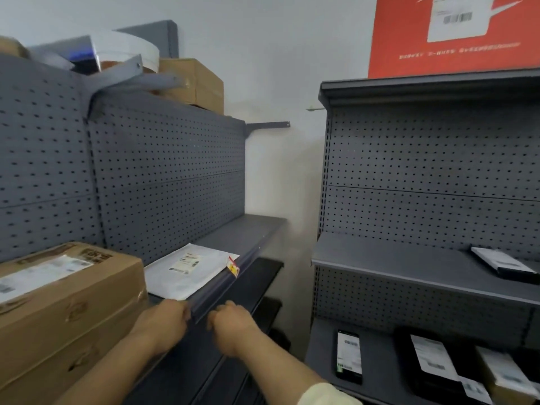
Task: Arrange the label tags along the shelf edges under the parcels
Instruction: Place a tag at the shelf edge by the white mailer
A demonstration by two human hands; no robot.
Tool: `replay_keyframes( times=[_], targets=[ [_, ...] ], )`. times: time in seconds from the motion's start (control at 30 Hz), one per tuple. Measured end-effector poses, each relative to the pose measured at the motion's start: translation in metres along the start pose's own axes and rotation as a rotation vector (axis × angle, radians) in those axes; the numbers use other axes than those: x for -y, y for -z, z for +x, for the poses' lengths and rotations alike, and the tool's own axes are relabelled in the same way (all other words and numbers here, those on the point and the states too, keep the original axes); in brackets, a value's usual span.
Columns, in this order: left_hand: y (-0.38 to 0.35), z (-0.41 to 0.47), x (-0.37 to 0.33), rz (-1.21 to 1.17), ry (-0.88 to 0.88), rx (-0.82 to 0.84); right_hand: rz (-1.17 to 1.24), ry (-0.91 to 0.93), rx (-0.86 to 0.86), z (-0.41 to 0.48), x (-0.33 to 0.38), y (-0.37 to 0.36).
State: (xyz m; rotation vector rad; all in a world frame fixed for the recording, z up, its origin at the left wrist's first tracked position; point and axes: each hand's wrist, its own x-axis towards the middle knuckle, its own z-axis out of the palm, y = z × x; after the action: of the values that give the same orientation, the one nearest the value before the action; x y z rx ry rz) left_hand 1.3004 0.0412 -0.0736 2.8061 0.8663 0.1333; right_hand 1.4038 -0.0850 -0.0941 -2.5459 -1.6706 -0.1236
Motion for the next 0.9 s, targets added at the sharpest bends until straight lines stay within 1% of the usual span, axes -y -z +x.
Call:
replay_keyframes(
  times=[0.1, 0.23, 0.4, 0.6, 0.73, 0.9],
  targets=[
    [-0.003, 0.028, -0.012, 0.009, 0.013, 0.016, 0.015, -0.008, 0.021, 0.022, -0.03, -0.001],
    [-0.007, 0.068, -0.024, 0.011, 0.034, -0.03, 0.061, -0.025, 0.031, 0.053, -0.066, -0.007],
    [-0.018, 0.113, -0.027, 0.077, 0.045, -0.007, 0.085, -0.047, 0.065, 0.09, -0.096, -0.02],
    [-0.022, 0.165, -0.024, 0.171, 0.024, 0.023, 0.128, -0.139, 0.032, 0.139, -0.124, -0.022],
    [-0.021, 0.194, -0.024, 0.182, 0.013, 0.028, 0.135, -0.215, -0.012, 0.167, -0.144, -0.025],
    [-0.024, 0.22, -0.017, 0.166, 0.025, 0.05, 0.142, -0.256, 0.001, 0.195, -0.16, -0.035]
  ],
)
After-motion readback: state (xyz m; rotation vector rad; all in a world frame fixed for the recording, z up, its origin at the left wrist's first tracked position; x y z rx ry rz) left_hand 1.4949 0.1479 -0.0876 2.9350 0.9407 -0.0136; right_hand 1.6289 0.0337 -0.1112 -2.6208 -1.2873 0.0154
